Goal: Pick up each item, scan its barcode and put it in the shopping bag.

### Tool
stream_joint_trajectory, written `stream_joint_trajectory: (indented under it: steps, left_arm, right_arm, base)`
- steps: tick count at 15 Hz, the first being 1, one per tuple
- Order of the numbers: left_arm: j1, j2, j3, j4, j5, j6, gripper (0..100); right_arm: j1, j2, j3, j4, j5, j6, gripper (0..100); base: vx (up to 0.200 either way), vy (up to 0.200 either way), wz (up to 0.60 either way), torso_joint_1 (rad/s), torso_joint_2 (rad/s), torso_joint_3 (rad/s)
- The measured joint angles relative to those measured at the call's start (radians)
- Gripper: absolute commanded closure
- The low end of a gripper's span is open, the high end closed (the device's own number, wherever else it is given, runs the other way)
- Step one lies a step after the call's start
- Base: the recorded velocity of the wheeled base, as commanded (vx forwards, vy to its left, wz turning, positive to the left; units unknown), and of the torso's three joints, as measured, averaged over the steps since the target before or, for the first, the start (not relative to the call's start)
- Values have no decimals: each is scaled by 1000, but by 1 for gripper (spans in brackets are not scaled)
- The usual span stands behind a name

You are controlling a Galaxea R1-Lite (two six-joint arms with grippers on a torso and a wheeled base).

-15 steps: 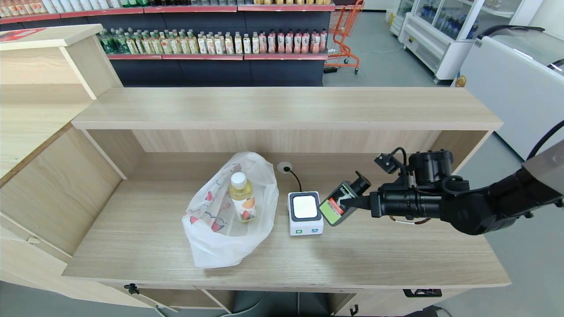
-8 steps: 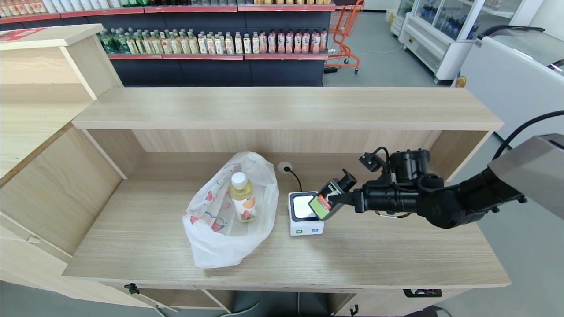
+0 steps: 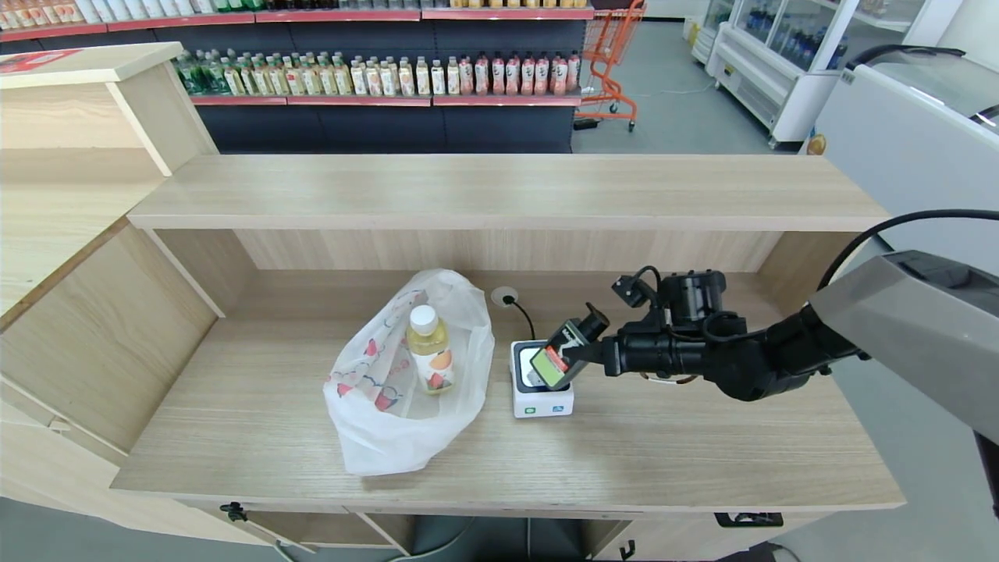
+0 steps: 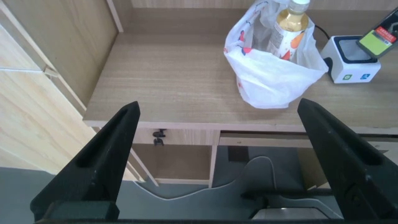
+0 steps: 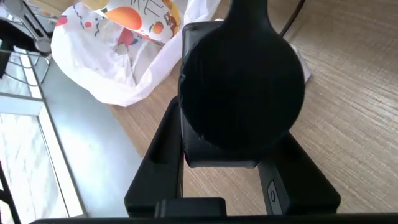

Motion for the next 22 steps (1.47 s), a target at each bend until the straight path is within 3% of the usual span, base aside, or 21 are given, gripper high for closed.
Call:
stream_joint_trajectory:
  steps: [9, 14, 16, 19, 22]
  left_arm:
    - [0, 0, 0, 0, 0, 0, 0]
    - [0, 0, 0, 0, 0, 0, 0]
    - [0, 0, 0, 0, 0, 0, 0]
    - [0, 0, 0, 0, 0, 2, 0]
    - [0, 0, 0, 0, 0, 0, 0]
  right_arm:
    - [16, 73, -91, 0, 1, 8, 100]
    - [18, -50, -63, 5, -3, 84, 100]
    - [16, -156, -21, 14, -6, 19, 100]
    - [11, -317, 150, 17, -37, -256, 100]
    - [4, -460, 347, -22, -43, -310, 100]
  base:
    - [0, 0, 0, 0, 0, 0]
    - [0, 0, 0, 0, 0, 0]
    - [0, 0, 0, 0, 0, 0]
    - [0, 0, 0, 0, 0, 0]
    - [0, 0, 0, 0, 0, 0]
